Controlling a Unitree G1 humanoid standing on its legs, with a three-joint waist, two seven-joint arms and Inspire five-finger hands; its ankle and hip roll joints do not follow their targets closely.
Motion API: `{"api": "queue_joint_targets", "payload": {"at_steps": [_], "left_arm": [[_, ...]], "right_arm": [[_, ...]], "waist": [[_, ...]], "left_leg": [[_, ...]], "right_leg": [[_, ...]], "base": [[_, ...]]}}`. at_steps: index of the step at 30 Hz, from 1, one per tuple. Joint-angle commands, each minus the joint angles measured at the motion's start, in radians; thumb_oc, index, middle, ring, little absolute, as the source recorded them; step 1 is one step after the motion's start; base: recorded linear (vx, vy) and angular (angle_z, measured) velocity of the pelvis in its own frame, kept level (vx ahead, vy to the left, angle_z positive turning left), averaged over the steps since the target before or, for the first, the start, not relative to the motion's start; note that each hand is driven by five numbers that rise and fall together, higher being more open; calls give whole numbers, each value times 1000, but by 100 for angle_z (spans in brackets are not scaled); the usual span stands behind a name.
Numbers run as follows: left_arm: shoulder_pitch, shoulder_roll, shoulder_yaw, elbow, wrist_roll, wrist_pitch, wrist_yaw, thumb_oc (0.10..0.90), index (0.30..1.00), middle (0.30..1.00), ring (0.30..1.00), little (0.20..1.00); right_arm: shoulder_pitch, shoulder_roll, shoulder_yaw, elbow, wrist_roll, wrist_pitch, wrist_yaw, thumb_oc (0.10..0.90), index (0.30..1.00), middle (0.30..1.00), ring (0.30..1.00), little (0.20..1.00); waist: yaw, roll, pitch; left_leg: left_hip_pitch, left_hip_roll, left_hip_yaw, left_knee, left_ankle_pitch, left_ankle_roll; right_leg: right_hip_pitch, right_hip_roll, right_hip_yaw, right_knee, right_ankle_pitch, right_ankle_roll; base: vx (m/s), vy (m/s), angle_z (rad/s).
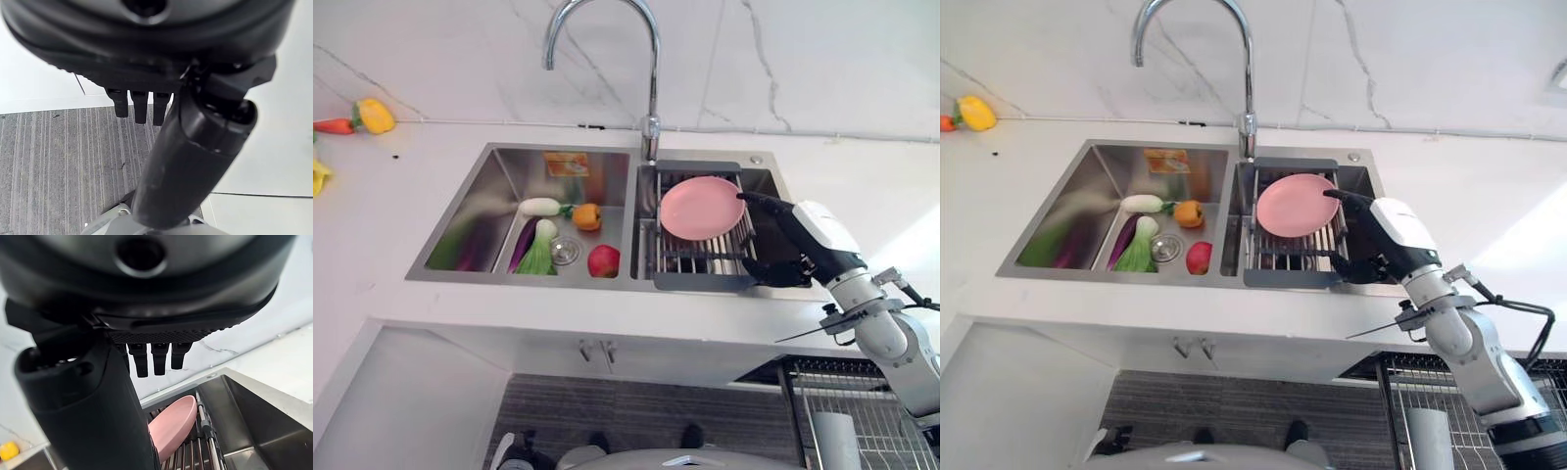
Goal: Place the dishes in the dishwasher.
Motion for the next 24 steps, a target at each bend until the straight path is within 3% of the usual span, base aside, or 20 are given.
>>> {"api": "queue_joint_targets", "payload": {"at_steps": [1, 17, 21, 24], "left_arm": [[-71, 21, -40, 68, 41, -25, 9, 800, 900, 900, 900, 900], [-61, 27, -70, 86, 55, -15, 6, 800, 900, 900, 900, 900], [-73, 18, -88, 82, 43, -21, 7, 800, 900, 900, 900, 900], [-76, 15, -99, 81, 41, -22, 7, 800, 900, 900, 900, 900]], "right_arm": [[-199, -63, -33, 9, -65, -28, -86, 800, 900, 900, 900, 900], [-406, -97, 161, 231, -233, 27, -108, 800, 900, 900, 900, 900], [-528, -118, 310, 349, -314, 38, -106, 800, 900, 900, 900, 900], [-575, -97, 364, 401, -334, 47, -97, 800, 900, 900, 900, 900]], "waist": [[30, -11, -22], [80, -11, -22], [91, -9, -22], [97, -7, -22]], "left_leg": [[-11, 83, -9, 3, 29, -75], [-15, 80, -31, 3, 35, -78], [-18, 81, -43, 4, 40, -83], [-21, 82, -49, 6, 42, -85]], "right_leg": [[73, -55, -48, 18, -93, 86], [92, -56, -80, 15, -96, 82], [97, -55, -93, 14, -97, 80], [99, -55, -99, 14, -99, 78]], "base": [[-4, 9, 5], [-5, 2, 4], [-3, -12, 9], [-12, -12, 10]]}}
